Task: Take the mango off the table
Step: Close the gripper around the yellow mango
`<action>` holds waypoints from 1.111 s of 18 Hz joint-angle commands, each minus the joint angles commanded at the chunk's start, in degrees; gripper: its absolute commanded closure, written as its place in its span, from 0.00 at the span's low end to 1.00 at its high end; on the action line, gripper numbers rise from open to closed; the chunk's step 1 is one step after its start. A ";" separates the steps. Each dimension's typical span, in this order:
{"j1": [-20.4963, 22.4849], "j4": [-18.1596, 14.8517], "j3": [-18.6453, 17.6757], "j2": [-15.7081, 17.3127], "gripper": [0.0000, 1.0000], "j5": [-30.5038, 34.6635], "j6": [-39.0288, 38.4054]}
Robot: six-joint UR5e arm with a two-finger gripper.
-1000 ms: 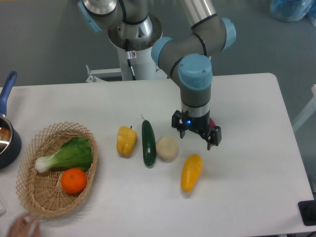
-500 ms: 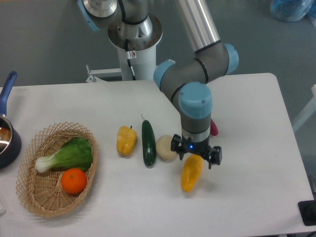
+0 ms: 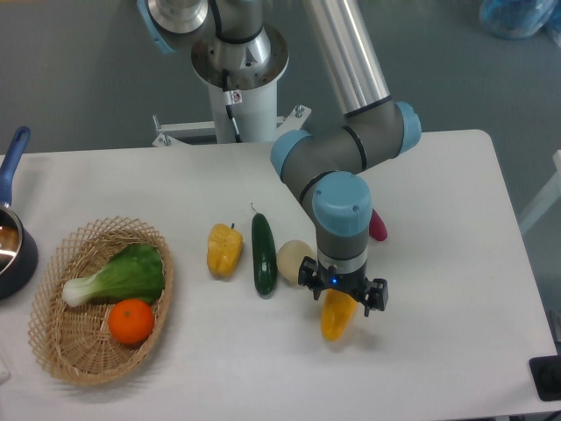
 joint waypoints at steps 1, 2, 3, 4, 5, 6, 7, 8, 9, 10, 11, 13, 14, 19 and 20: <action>-0.61 0.00 0.00 -0.53 0.00 1.22 0.09; -0.88 0.00 0.00 -0.88 0.00 3.23 0.09; -1.58 0.09 0.00 -1.41 0.00 5.34 0.09; -1.85 0.09 0.00 -1.58 0.00 7.02 0.00; -2.11 0.18 0.09 -1.76 0.00 7.55 -0.09; -2.11 0.35 0.09 -1.94 0.00 7.56 -0.18; -2.20 0.35 0.09 -2.11 0.00 7.65 -0.35; -2.20 0.44 0.09 -2.46 0.00 7.82 -0.53; -2.20 0.44 0.26 -2.55 0.00 7.82 -0.53; -2.29 0.44 0.52 -2.64 0.00 7.82 -0.53; -2.46 0.44 0.70 -2.73 0.12 7.82 -0.53; -2.64 0.44 0.88 -2.47 0.67 7.82 -0.79; -2.64 0.44 0.97 -2.29 0.80 7.82 -0.79; -2.38 0.09 0.18 0.16 0.83 6.34 -0.26; -2.20 -0.17 0.09 0.87 0.83 5.72 -0.26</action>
